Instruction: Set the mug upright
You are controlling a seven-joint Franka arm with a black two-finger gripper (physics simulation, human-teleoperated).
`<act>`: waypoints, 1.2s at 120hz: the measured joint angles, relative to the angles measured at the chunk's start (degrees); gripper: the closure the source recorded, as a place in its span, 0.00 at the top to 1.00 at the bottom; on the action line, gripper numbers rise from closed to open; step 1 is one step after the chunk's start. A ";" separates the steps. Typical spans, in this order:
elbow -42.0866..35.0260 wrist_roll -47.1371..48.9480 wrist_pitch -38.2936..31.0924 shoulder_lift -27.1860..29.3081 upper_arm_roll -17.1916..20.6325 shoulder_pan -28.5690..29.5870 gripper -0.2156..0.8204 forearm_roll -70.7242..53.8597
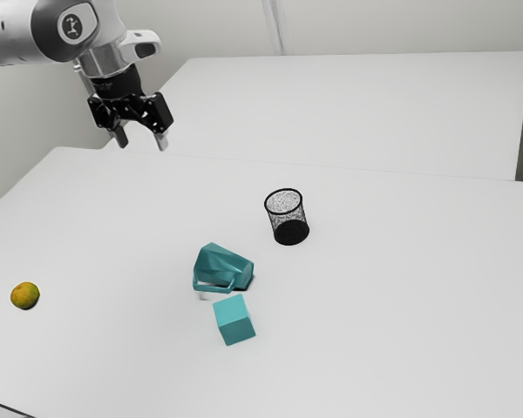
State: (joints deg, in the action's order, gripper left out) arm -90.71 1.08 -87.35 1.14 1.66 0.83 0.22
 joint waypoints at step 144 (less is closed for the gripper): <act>-36.51 -24.74 -33.31 5.00 -5.05 7.33 0.77 45.91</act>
State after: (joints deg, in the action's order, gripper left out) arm -127.22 -23.66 -120.66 6.14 -3.39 8.16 46.13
